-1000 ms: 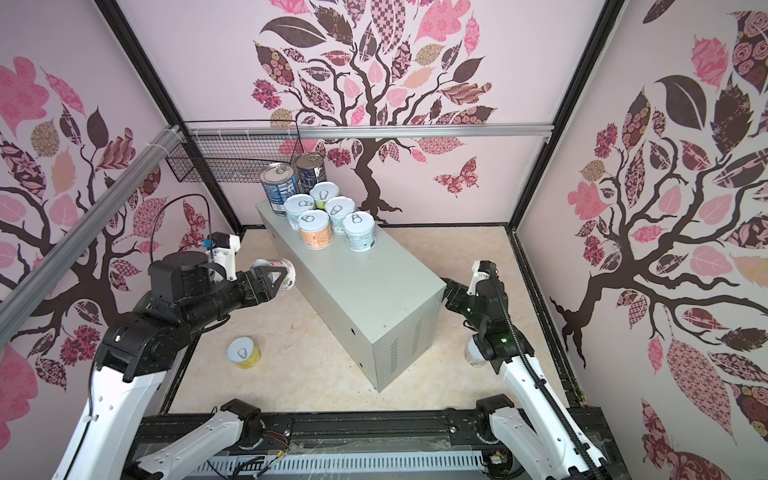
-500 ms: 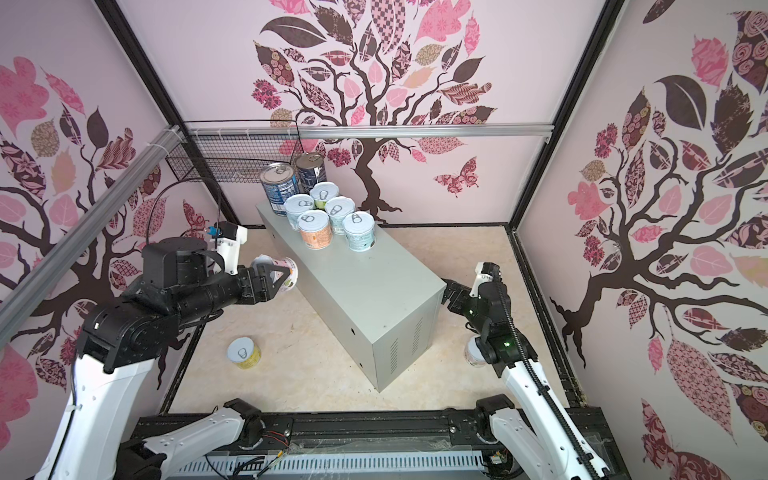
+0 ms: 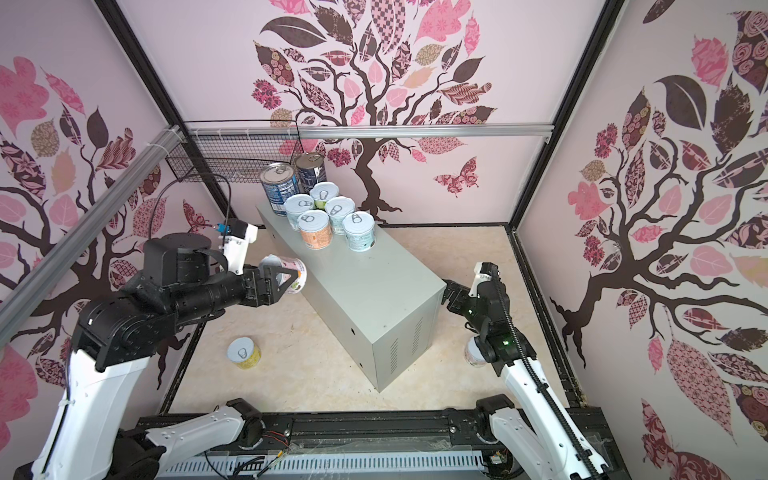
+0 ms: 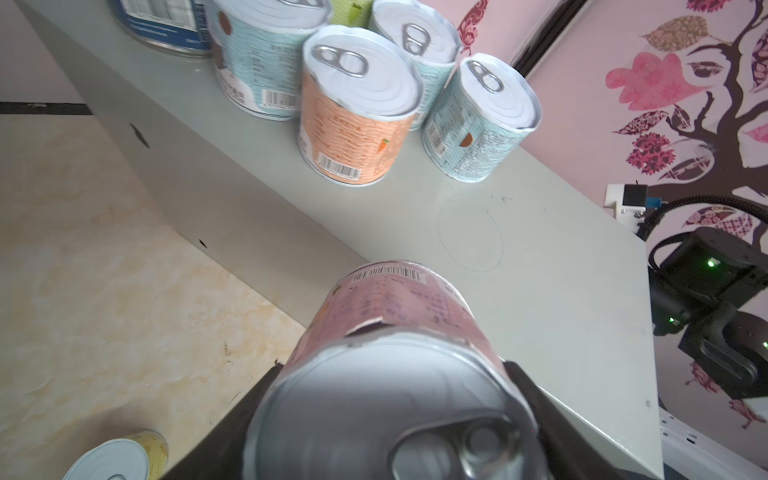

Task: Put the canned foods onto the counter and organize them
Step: 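Move the held pink-labelled can over the box top in front of the other cans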

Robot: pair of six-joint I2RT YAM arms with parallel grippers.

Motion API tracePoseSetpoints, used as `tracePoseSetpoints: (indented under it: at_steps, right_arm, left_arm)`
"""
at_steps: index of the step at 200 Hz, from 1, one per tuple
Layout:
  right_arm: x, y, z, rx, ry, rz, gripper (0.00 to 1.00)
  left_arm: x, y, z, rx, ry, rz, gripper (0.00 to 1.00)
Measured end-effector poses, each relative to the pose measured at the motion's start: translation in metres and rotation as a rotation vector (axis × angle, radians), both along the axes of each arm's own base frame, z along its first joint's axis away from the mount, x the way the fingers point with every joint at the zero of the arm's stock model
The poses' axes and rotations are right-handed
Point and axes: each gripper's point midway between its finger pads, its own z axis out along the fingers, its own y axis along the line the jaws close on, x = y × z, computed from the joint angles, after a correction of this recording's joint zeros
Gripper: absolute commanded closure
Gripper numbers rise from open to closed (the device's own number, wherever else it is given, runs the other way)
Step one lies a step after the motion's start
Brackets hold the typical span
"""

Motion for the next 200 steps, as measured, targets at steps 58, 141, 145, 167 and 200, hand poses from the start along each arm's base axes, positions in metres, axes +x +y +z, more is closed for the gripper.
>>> tracePoseSetpoints:
  at_steps: [58, 141, 145, 167, 200]
  right_arm:
    - [0.000, 0.000, -0.001, -0.004, 0.001, 0.002, 0.00]
    - [-0.001, 0.000, -0.016, -0.010, 0.018, 0.004, 0.00]
    - [-0.002, 0.000, -0.017, -0.011, 0.021, 0.004, 0.00]
    - [-0.003, -0.001, -0.024, -0.011, 0.031, 0.004, 0.00]
    - [-0.004, -0.002, -0.027, -0.011, 0.033, 0.003, 0.00]
  left_arm:
    - [0.016, -0.036, -0.009, 0.081, 0.004, -0.040, 0.49]
    - [0.044, -0.056, 0.005, 0.095, -0.030, -0.009, 0.47]
    - [0.046, -0.057, 0.003, 0.101, -0.025, -0.008, 0.47]
    - [0.055, -0.065, -0.006, 0.130, -0.006, -0.003, 0.44]
    - [0.066, -0.071, -0.005, 0.143, -0.011, 0.011, 0.41]
